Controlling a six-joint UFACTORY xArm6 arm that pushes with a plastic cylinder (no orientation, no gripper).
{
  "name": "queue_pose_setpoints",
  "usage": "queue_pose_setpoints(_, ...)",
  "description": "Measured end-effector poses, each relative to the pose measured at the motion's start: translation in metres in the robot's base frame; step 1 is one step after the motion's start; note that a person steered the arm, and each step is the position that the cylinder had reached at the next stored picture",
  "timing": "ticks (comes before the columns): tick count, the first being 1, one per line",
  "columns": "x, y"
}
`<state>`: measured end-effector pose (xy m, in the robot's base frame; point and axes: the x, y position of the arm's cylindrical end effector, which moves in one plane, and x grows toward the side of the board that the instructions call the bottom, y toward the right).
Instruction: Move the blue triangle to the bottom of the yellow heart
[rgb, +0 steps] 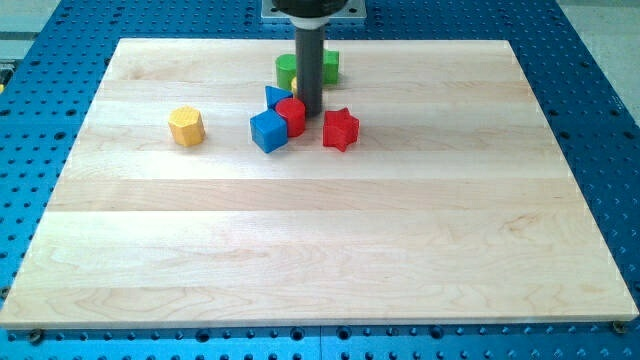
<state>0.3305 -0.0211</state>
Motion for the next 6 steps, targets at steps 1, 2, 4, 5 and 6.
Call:
queue_pose_setpoints(1,-0.018,-0.020)
queue_pose_setpoints(2,-0.016,-0.060)
queue_pose_setpoints(4,-0.004,-0.107)
queue_pose_setpoints(5,0.024,-0.134)
queue_pose_setpoints(6,0.046,-0.067)
